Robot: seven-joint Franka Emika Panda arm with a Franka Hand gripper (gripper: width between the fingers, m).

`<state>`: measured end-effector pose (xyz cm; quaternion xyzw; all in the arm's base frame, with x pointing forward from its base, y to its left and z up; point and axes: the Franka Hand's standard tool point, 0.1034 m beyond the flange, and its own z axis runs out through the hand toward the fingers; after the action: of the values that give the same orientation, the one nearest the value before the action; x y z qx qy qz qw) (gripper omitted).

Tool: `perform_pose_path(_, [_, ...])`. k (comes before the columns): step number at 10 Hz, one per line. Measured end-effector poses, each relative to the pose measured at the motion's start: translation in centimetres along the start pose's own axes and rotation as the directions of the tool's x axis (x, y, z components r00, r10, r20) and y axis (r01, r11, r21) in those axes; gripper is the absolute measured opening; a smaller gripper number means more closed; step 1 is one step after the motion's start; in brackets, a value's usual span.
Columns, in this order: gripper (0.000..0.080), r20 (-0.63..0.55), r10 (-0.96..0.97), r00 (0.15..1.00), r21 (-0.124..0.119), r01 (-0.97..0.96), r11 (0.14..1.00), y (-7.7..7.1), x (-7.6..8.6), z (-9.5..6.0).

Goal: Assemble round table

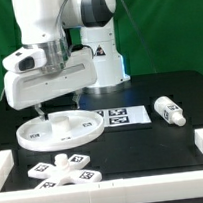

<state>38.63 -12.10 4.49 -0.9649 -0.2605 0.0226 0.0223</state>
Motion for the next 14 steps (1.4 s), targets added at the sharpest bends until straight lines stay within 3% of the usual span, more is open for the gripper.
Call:
perform_pose_path(1, [0.0632,-0.004,0.002,1.000,-0.007,-0.002,1.000,0.1,-0.1,0.2])
perform_pose_path(2, [0.0646,-0.005,0.004,1.000,-0.022,-0.004,1.000,-0.1,-0.8,1.4])
perform_pose_path(4, [0.0649,0.011,0.008,1.000,-0.016,-0.008,1.000,-0.2,-1.8,3.1])
perform_pose_path(7, [0.0649,0.018,0.006,1.000,-0.012,-0.005,1.000,-0.5,-1.9,3.8])
perform_pose_path(8, [0.0541,0.018,0.005,1.000,-0.011,-0.005,1.000,-0.5,-1.9,3.8])
perform_pose_path(9, [0.0541,0.019,0.005,1.000,-0.011,-0.005,1.000,-0.5,-2.0,3.8])
perform_pose_path(10, [0.0399,0.018,0.005,1.000,-0.012,-0.005,1.000,-0.5,-1.9,3.8])
perform_pose_path(13, [0.0401,0.017,0.006,1.000,-0.013,-0.006,1.000,-0.6,-1.7,3.8])
perform_pose_path(14, [0.0401,0.007,-0.008,1.000,-0.022,0.008,1.000,-1.4,0.2,3.4])
